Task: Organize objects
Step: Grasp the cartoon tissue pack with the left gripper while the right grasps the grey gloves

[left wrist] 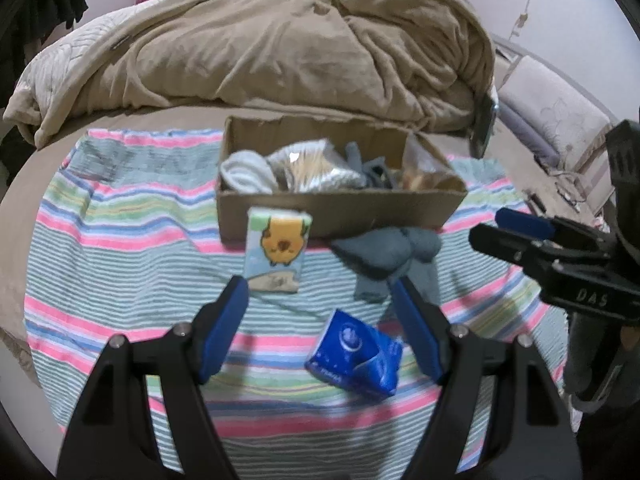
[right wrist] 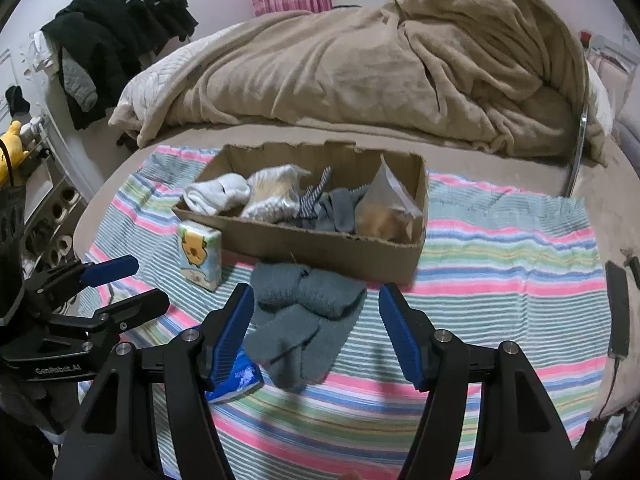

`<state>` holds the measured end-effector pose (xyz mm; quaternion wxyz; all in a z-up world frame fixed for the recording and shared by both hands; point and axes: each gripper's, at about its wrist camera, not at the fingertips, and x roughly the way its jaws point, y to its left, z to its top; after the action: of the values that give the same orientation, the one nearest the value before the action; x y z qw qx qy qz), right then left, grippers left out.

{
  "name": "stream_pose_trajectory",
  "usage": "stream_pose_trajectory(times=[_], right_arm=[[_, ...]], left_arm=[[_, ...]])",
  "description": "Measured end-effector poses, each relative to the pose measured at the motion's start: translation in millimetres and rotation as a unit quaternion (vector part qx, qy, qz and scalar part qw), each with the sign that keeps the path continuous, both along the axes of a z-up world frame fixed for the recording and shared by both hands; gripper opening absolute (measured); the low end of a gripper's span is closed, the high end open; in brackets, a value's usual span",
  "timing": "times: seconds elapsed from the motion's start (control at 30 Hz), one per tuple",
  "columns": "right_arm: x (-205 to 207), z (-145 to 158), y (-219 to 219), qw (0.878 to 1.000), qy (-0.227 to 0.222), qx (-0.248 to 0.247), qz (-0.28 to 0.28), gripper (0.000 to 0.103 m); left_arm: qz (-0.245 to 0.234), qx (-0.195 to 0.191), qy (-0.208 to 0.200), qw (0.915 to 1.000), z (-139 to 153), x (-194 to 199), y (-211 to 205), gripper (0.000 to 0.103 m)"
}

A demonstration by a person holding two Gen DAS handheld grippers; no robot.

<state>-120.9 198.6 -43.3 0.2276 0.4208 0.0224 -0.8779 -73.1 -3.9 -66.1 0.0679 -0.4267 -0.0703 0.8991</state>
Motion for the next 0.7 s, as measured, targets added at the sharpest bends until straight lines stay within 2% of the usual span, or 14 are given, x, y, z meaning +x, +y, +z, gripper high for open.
stream_pose_trajectory(times=[0.33,0.7], right_arm=[[-14.3,-35.1,-3.1,0.999,-0.035,0.007,-0.002,0.068],[-37.7,-59.9,-12.0,0.998,-0.059,0.009,0.002,0.068]], left_arm=[[0.015,-0.009,-0.022,0.9996,-31.5,-15.4,-6.2,0.076],[0.029,-0.011,-0.032,0.9990,-54.9,-38.4,-13.6,0.076]])
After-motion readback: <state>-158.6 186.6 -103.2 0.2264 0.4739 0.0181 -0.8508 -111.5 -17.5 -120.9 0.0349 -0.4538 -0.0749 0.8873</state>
